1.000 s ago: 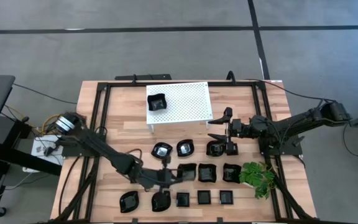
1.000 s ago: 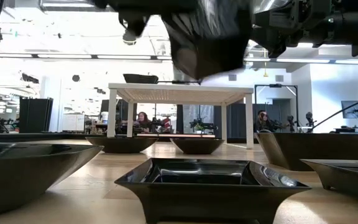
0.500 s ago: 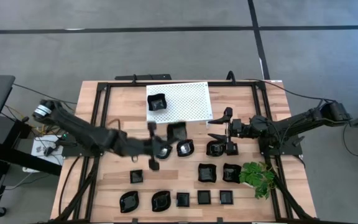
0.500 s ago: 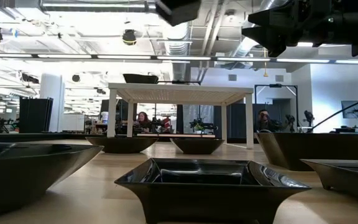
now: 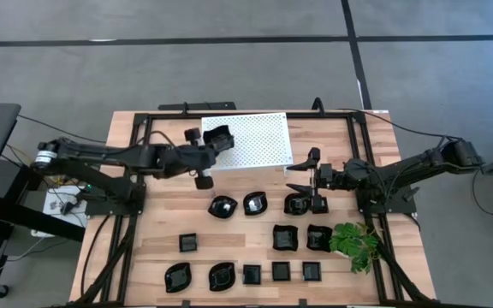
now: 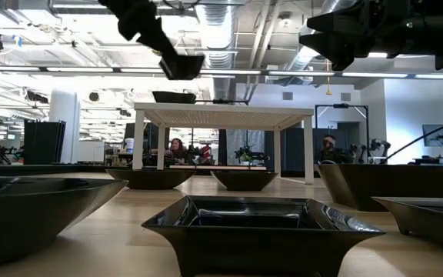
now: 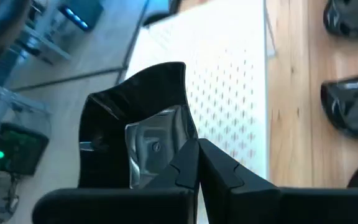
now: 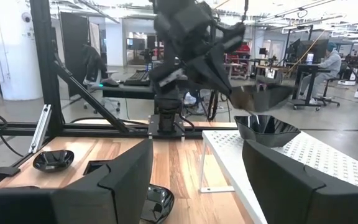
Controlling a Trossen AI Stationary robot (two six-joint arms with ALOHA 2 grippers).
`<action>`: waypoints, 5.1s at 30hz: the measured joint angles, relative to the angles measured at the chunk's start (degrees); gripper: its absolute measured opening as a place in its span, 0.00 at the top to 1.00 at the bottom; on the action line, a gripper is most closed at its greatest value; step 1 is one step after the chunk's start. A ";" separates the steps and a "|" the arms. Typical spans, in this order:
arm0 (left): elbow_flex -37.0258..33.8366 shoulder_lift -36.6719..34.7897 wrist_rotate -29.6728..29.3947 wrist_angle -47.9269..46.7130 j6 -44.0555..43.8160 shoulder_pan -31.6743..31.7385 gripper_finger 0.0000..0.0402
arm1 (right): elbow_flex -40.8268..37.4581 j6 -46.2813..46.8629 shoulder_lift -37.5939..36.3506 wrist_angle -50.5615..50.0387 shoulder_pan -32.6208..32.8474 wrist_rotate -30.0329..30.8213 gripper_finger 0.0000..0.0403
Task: Pick & Place Mini shaped plates
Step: Stack the black distorted square plate on top of the black distorted square plate on the shelf
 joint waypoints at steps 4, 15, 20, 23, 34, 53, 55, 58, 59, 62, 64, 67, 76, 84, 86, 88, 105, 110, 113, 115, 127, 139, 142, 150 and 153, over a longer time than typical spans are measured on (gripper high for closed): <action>-1.93 0.19 1.25 -0.34 0.20 2.62 0.98 | 0.00 0.06 0.00 -1.07 0.00 0.00 0.39; -5.47 0.19 1.31 0.01 1.28 3.11 0.97 | -0.02 0.06 0.00 -1.38 0.00 0.04 0.39; -5.55 0.19 1.31 0.26 1.27 3.11 0.97 | -0.02 0.02 0.00 -1.38 -0.02 0.07 0.39; -5.55 0.19 1.28 0.26 1.27 3.11 0.93 | 0.00 -0.07 0.00 -1.38 -0.02 0.11 0.39; -5.57 -0.27 -3.12 6.08 1.14 -0.11 0.75 | 0.00 -0.10 0.00 -1.05 -0.02 0.11 0.39; -5.57 1.62 5.17 13.52 -25.94 -22.43 0.74 | 0.00 -0.05 0.00 -0.88 -0.10 0.13 0.39; -5.57 4.07 5.19 13.83 -27.79 -24.58 0.74 | 0.00 0.12 0.00 -0.84 0.00 0.11 0.39; -5.60 8.30 5.23 16.31 -29.88 -26.83 0.74 | 0.00 0.89 0.00 -0.84 0.54 -0.30 0.39; -5.60 9.72 5.20 17.34 -30.33 -27.41 0.74 | 0.07 0.91 0.00 -0.96 0.88 -1.15 0.39; -5.60 13.87 5.20 20.49 -30.49 -28.62 0.74 | 1.36 0.69 0.02 -1.85 2.52 -5.50 0.39; -5.60 16.02 5.23 21.80 -30.50 -28.98 0.74 | 3.34 0.67 0.00 -4.26 4.47 -7.46 0.39; -5.62 18.27 5.20 23.45 -30.49 -28.95 0.74 | 7.17 0.53 0.12 -13.03 8.26 -7.43 0.39; -5.66 18.36 5.18 26.95 -30.49 -28.62 0.74 | 18.13 5.63 12.05 -34.43 17.69 -3.23 0.47; -5.66 17.82 5.20 27.14 -30.40 -28.49 0.74 | 26.97 15.99 27.08 -45.68 21.36 -2.84 0.52; -5.66 17.82 5.18 27.12 -30.38 -28.38 0.74 | 30.16 16.16 30.08 -49.64 22.49 -1.02 0.52; -5.66 17.80 5.16 27.15 -30.32 -28.25 0.74 | 33.24 17.83 32.26 -55.63 23.59 2.02 0.52; -5.66 17.80 5.18 27.33 -30.27 -28.19 0.74 | 44.50 33.45 42.24 -77.72 32.30 3.20 0.52; -5.64 17.80 5.16 27.54 -30.27 -28.19 0.74 | 44.50 33.43 44.96 -77.77 31.47 3.28 0.52; -5.62 17.80 5.16 27.60 -30.27 -28.19 0.74 | 44.50 32.09 45.71 -77.68 30.90 3.21 0.55; -5.62 17.80 5.18 27.76 -30.27 -28.19 0.74 | 44.48 30.86 45.88 -77.90 30.91 3.20 0.59; -5.62 17.80 5.16 32.42 -30.25 -28.17 0.74 | 46.96 28.84 45.35 -77.56 29.53 3.27 0.98; -5.55 20.09 7.14 42.83 -21.59 -28.17 0.74 | 51.21 28.80 45.35 -64.37 23.31 5.53 0.99; -5.55 23.13 9.21 45.99 -18.93 -28.17 0.72 | 51.20 28.43 45.35 -63.13 23.13 4.98 0.99; -5.55 26.68 9.23 47.74 -16.87 -28.17 0.63 | 51.15 28.41 45.39 -68.53 24.44 4.51 0.96; -5.55 26.50 9.23 47.92 -16.87 -28.17 0.61 | 51.15 28.32 46.35 -69.45 25.24 3.88 0.88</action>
